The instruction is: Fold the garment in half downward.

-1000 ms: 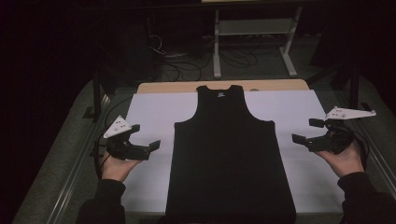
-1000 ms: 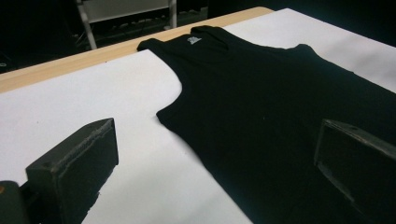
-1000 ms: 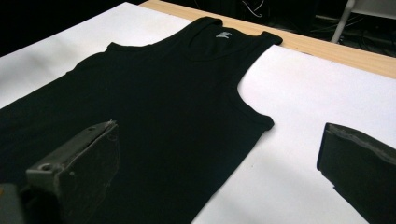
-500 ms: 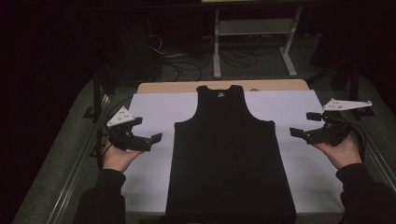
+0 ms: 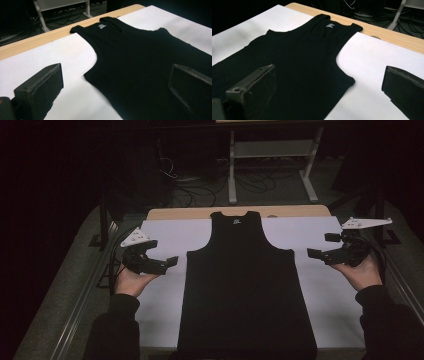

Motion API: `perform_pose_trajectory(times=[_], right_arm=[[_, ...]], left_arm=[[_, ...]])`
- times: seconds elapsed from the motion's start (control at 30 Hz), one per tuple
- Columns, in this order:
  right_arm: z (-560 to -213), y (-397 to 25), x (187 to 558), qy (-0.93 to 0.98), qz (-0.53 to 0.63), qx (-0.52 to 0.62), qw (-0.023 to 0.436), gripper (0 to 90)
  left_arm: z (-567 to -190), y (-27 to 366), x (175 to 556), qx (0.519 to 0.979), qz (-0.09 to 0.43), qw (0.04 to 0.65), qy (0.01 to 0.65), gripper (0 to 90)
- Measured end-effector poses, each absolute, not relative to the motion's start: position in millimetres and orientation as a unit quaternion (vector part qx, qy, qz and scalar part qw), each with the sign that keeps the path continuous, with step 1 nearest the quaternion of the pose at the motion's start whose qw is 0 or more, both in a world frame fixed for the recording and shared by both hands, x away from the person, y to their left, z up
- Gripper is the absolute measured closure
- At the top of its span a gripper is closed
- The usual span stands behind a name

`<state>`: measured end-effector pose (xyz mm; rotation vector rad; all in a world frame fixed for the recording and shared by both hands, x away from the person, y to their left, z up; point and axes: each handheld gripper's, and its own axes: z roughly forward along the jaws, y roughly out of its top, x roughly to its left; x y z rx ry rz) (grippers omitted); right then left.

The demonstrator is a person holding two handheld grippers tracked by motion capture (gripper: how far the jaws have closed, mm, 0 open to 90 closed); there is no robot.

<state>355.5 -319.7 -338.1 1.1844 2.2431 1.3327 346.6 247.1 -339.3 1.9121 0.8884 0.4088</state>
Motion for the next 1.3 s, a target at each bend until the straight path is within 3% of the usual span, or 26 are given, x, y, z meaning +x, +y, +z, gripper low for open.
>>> perform_pose_trajectory(times=[0.97,1.3], right_arm=[[-334,-301,409,0.797,0.416,0.42,0.122,0.0],[-347,-301,423,0.799,0.397,0.438,0.111,0.0]], left_arm=[[-343,246,389,0.788,0.146,0.467,0.375,0.0],[-358,242,406,0.784,0.12,0.466,0.392,0.0]])
